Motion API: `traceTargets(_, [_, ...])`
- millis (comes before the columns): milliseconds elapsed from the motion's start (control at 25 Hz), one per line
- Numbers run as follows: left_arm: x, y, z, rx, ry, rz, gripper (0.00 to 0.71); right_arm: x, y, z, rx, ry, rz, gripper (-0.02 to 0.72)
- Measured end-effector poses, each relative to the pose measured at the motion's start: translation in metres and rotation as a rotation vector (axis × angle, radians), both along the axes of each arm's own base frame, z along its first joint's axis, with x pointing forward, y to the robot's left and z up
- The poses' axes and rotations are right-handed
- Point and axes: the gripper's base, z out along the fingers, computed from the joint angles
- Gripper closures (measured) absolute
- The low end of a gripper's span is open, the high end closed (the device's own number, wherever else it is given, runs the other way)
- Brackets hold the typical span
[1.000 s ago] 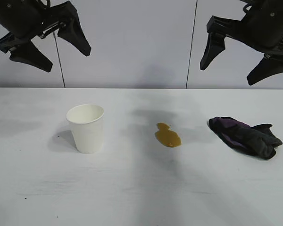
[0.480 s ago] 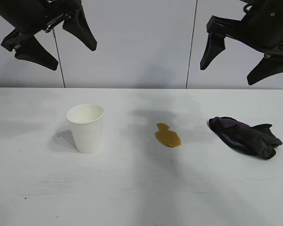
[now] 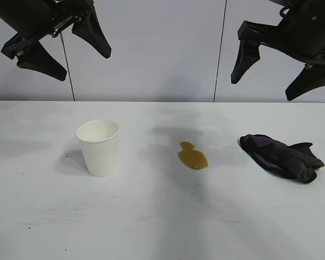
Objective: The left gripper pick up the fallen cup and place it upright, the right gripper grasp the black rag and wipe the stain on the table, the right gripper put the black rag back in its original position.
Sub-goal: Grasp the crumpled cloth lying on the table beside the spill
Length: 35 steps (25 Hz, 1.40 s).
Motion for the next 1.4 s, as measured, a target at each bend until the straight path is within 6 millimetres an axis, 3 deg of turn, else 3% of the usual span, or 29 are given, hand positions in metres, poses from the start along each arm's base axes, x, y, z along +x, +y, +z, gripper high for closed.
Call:
traceTargets(360, [0.000,0.000,0.000,0.000,0.001,-0.001,0.017,0.012,-0.012,-0.056,-0.180,0.173,-0.003,0.009])
traceTargets(560, [0.000,0.000,0.000,0.000,0.004,-0.003,0.017,0.019,-0.019,-0.069,-0.250,0.155,-0.030,0.055])
traceTargets(840, [0.000,0.000,0.000,0.000,0.005,-0.003,0.017,0.024,-0.042,-0.082,-0.274,0.182,-0.083,0.064])
traceTargets(1000, [-0.001,0.000,0.000,0.000,0.012,-0.007,0.017,0.028,-0.040,-0.100,-0.264,0.202,-0.080,0.082])
traceTargets(1120, [-0.002,0.000,-0.001,-0.001,0.019,-0.013,0.017,0.030,-0.034,-0.115,-0.238,0.227,-0.085,0.195])
traceTargets(1240, [-0.003,-0.001,-0.001,-0.001,0.025,-0.017,0.017,0.030,-0.034,-0.123,-0.234,0.249,-0.093,0.472])
traceTargets(1280, [-0.003,-0.001,-0.001,-0.001,0.026,-0.017,0.017,0.031,-0.035,-0.124,-0.238,0.251,-0.093,0.534])
traceTargets(1400, [-0.004,-0.001,-0.001,-0.001,0.034,-0.024,0.017,0.032,-0.035,-0.127,-0.245,0.259,-0.091,0.619])
